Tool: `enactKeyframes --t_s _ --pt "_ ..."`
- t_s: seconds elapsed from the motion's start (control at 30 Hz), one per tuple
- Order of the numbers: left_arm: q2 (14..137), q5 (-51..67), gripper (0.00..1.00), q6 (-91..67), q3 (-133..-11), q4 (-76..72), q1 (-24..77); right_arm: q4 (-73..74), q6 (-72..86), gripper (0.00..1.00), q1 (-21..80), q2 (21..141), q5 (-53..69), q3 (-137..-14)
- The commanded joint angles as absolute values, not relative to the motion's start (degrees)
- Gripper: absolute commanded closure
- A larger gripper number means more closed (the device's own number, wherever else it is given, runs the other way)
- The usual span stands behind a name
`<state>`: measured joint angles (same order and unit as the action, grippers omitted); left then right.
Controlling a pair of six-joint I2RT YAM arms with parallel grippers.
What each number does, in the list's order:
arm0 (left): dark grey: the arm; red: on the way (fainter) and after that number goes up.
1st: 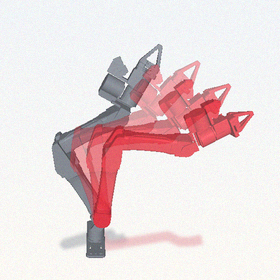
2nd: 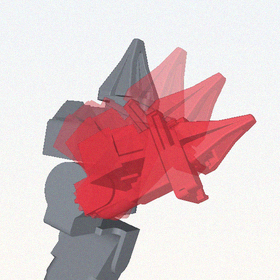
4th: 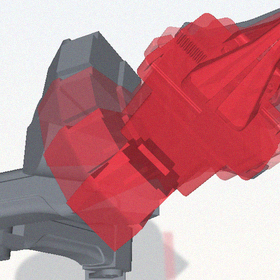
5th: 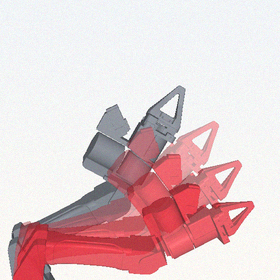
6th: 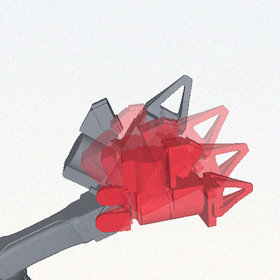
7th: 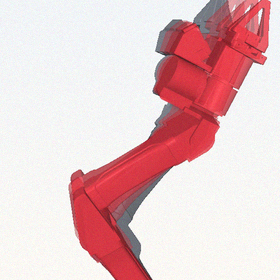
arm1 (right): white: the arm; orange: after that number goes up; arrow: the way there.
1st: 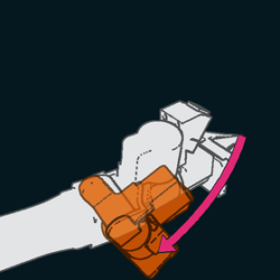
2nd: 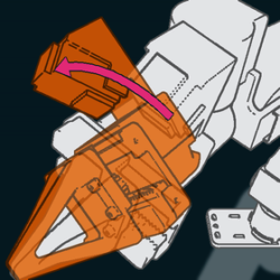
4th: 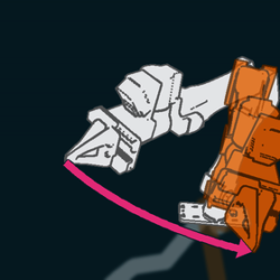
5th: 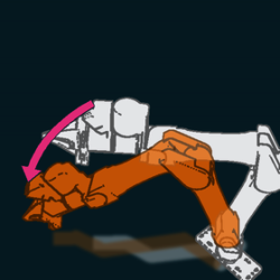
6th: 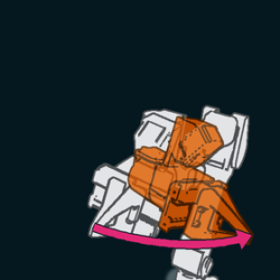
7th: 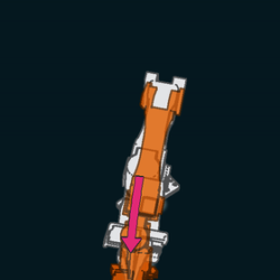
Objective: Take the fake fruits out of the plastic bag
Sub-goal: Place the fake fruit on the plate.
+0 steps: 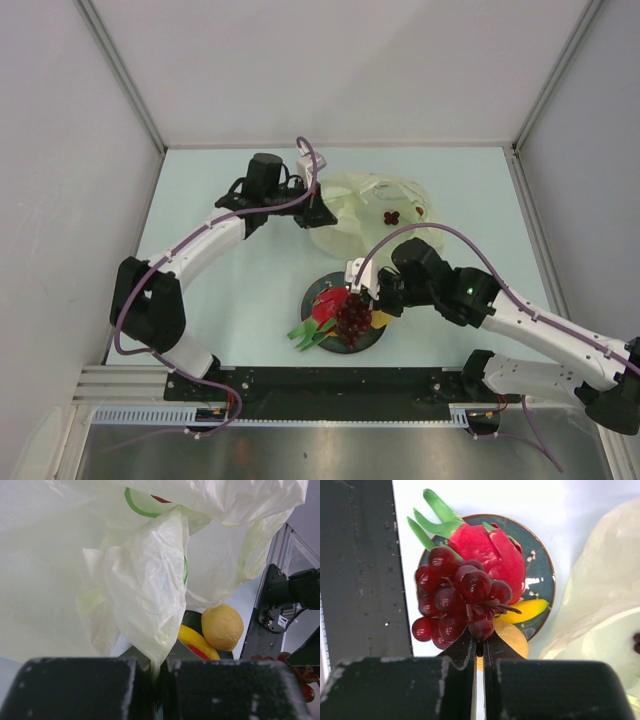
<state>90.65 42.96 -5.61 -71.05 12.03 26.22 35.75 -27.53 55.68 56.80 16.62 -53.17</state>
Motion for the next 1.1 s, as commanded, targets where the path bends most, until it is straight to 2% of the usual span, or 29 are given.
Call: enactKeyframes --t_s 0.0,0.77,1.0,1.07 --pt "89.21 45.61 1.0 -6.77 -71.72 9.4 26.02 31.11 -26.28 1.0 55.37 56.95 13.71 -52.65" --pt "88.68 47.64 1.0 -8.26 -69.34 7.91 26.02 29.27 -26.98 0.99 49.57 64.51 11.78 -50.36" --pt "89.12 47.99 1.0 -8.44 -69.52 7.91 26.1 27.6 -26.28 0.69 49.39 65.48 11.34 -50.36" --pt "89.38 48.25 1.0 -8.79 -69.61 7.74 26.1 27.68 -26.11 0.64 49.48 65.74 10.29 -50.36"
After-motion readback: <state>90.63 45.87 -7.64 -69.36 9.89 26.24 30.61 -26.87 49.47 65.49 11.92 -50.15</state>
